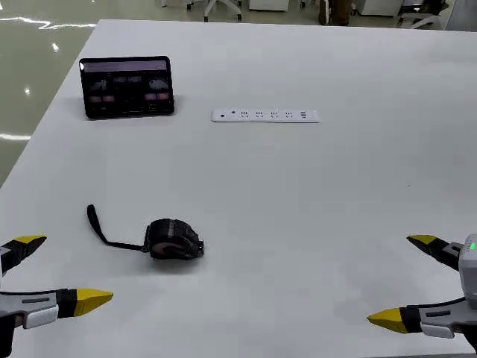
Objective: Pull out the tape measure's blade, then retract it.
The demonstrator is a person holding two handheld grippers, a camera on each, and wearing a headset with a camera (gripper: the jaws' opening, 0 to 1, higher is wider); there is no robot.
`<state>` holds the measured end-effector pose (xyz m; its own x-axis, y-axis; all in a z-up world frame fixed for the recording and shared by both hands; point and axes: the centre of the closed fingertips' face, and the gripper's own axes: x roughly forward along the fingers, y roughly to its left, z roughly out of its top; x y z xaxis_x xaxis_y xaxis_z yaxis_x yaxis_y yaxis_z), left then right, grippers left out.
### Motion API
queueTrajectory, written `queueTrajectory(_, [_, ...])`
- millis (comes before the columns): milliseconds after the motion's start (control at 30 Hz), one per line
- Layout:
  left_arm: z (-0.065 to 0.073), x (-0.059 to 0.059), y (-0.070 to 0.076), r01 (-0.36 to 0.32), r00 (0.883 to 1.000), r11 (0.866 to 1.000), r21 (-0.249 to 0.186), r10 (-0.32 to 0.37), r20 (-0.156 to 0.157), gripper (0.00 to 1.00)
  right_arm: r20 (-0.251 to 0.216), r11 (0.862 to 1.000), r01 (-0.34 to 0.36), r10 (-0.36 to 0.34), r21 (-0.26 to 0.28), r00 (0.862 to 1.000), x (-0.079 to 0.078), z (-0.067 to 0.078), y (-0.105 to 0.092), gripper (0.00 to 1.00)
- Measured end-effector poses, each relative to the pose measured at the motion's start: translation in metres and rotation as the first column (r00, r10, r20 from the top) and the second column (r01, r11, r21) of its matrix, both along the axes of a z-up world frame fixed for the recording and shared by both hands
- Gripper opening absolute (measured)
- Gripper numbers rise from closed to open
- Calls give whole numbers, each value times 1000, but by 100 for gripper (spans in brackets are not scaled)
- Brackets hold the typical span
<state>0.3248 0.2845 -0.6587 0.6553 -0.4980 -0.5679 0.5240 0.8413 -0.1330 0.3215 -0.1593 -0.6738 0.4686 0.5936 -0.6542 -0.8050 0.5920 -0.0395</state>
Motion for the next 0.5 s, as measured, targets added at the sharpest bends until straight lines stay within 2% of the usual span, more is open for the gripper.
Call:
queueTrajectory(33, [-2, 0, 3, -3, 1000, 1000, 17, 3, -3, 100, 2, 1000, -1, 1, 0, 1000, 1, 0, 0, 100])
queueTrajectory(500, [2, 1, 4, 4, 1000, 1000, 0, -4, 5, 100, -10, 1000, 2, -2, 6, 1000, 6, 1, -2, 100])
